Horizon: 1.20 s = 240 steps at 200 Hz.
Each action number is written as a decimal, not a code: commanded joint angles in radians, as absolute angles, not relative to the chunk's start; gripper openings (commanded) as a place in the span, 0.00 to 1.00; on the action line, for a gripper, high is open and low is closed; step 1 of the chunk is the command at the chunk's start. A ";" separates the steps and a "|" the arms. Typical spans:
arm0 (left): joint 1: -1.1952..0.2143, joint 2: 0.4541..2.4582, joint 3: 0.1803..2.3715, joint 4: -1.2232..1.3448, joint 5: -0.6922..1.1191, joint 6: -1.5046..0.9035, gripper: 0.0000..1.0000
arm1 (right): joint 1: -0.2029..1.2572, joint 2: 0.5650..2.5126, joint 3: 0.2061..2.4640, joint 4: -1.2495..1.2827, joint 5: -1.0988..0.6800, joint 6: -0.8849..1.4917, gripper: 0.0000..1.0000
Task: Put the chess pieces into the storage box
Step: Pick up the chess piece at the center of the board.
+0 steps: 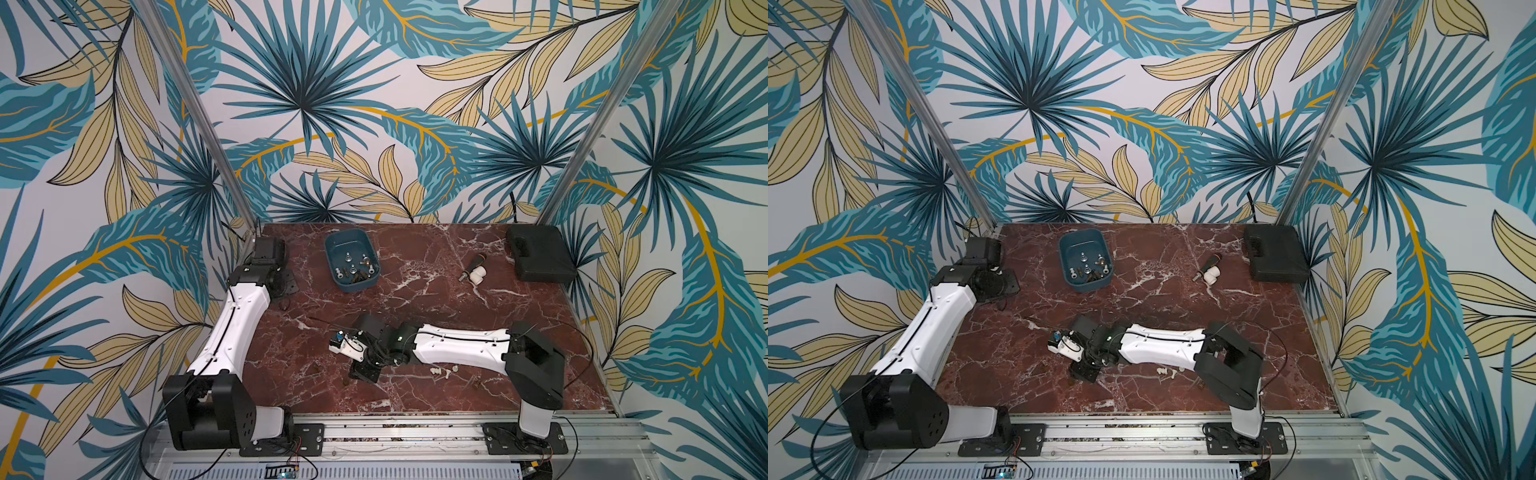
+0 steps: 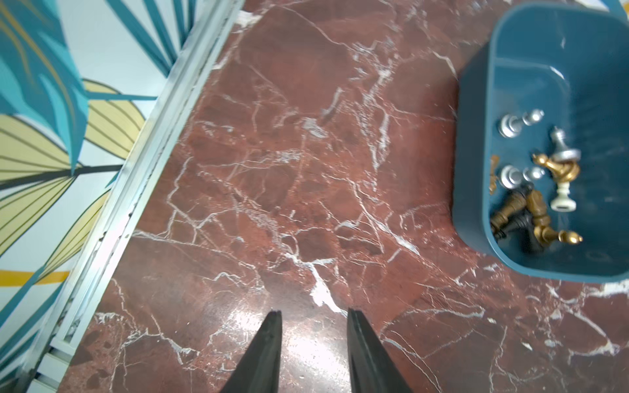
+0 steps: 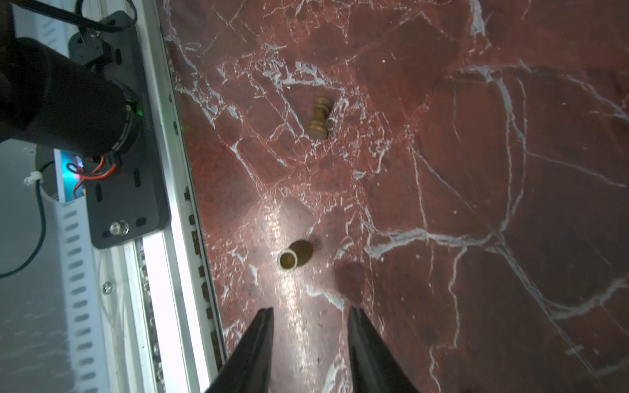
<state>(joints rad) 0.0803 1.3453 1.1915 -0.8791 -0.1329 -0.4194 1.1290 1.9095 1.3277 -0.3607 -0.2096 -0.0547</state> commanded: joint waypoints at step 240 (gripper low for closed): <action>0.161 1.254 1.124 -0.851 0.130 -0.421 0.37 | 1.059 1.993 1.587 -0.472 -0.177 -0.068 0.12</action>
<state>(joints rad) 0.1524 1.2957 1.1610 -0.8490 0.0498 -0.4011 1.1339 2.0617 1.5078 -0.4683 -0.2058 -0.1272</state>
